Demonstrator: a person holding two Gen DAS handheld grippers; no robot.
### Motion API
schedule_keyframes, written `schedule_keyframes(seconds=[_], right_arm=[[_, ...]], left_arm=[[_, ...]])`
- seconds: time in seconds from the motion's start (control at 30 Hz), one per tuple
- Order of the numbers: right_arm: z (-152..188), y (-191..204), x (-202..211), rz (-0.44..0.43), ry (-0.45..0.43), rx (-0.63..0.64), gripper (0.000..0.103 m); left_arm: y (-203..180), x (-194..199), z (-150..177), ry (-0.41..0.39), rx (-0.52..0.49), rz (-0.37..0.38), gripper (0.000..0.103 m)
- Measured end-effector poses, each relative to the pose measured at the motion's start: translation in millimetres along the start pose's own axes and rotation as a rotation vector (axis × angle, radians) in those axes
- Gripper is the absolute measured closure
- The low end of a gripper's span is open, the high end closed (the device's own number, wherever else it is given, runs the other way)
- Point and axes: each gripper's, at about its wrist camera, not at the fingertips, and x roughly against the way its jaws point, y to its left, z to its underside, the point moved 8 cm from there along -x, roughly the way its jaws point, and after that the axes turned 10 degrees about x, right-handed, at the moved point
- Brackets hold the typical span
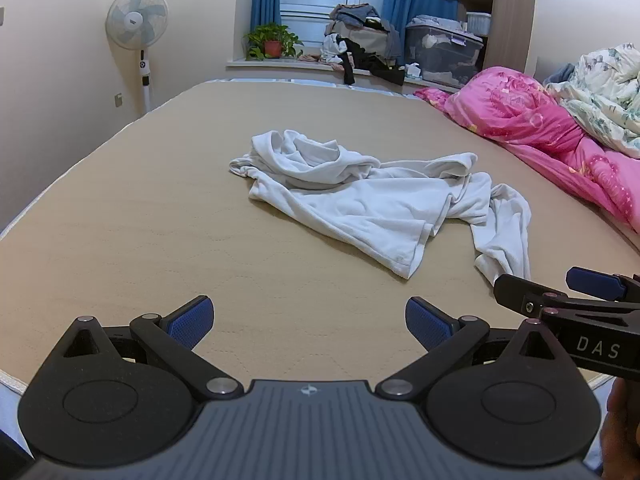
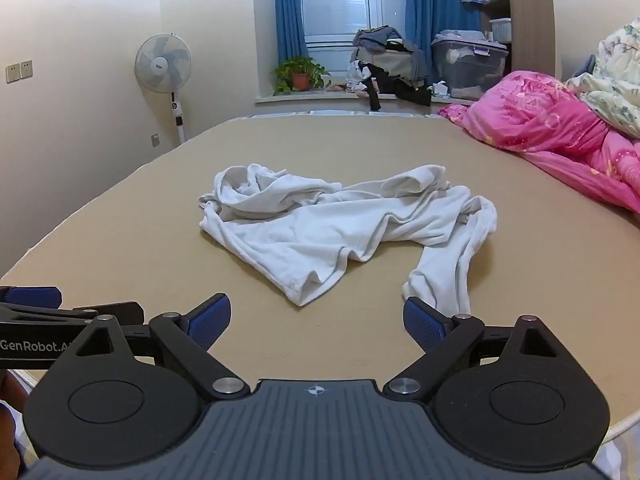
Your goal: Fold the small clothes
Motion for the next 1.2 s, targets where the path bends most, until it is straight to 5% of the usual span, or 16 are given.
schedule_keyframes(seconds=[1.2], right_arm=[[-0.7,2.8,2.6,0.008,-0.007,0.027,0.013]], left_arm=[[2.4,0.8,-0.7,-0.006,0.006,0.001,0.001]])
